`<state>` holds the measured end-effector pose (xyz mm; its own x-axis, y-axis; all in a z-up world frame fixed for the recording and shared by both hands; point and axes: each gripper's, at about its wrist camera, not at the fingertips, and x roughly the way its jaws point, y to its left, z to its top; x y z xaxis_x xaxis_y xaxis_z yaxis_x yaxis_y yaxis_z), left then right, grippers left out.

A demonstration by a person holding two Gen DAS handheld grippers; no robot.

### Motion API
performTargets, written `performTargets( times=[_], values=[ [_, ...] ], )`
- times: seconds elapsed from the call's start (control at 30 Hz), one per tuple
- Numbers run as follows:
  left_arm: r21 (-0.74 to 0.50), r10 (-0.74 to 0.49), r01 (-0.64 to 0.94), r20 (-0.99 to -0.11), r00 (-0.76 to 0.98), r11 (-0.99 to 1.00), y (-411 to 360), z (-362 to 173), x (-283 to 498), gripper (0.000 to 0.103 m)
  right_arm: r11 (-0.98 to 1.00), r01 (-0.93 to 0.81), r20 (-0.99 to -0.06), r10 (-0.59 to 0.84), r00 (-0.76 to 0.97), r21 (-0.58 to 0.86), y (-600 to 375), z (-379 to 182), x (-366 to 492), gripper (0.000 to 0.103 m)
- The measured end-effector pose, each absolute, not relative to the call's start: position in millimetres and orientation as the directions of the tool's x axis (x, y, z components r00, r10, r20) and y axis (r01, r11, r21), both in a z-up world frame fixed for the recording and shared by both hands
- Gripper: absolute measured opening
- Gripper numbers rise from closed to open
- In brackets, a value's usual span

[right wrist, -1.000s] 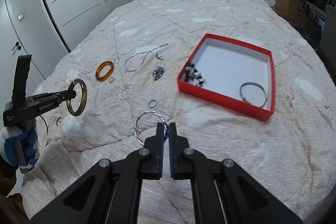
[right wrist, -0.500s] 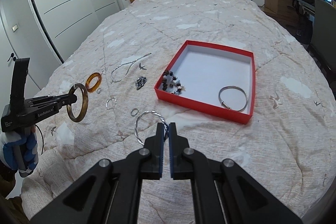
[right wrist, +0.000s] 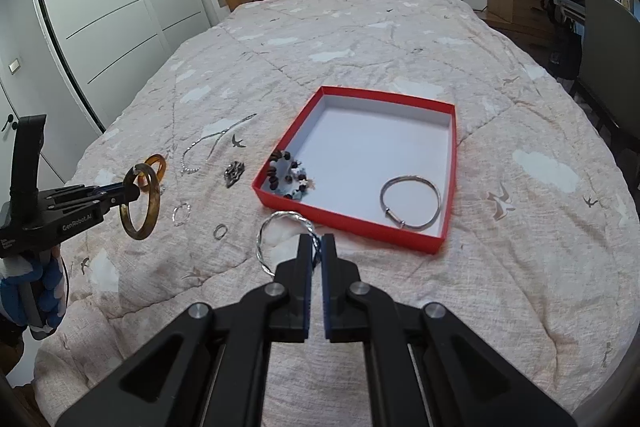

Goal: Organize jewelry
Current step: 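Carry the twisted silver bangle and dark horn bangle with both tools over the red box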

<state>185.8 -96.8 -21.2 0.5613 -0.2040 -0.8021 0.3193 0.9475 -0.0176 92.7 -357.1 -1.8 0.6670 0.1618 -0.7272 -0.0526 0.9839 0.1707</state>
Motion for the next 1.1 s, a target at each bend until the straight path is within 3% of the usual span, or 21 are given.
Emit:
performTargets(
  times=[0.5, 1.1],
  values=[
    [-0.012, -0.291, 0.448, -0.775, 0.560, 0.894, -193.7, -15.5, 241.0, 0.008, 0.993, 0.022, -0.725, 0.068, 0.685, 0.114, -407.5, -2.4, 149.3, 0.004],
    [0.038, -0.259, 0.495, -0.816, 0.517, 0.868, -257.0, -61.2, 264.4, 0.008, 0.993, 0.028, -0.767, 0.068, 0.638, 0.112, -425.1, -44.1, 190.5, 0.004]
  ],
)
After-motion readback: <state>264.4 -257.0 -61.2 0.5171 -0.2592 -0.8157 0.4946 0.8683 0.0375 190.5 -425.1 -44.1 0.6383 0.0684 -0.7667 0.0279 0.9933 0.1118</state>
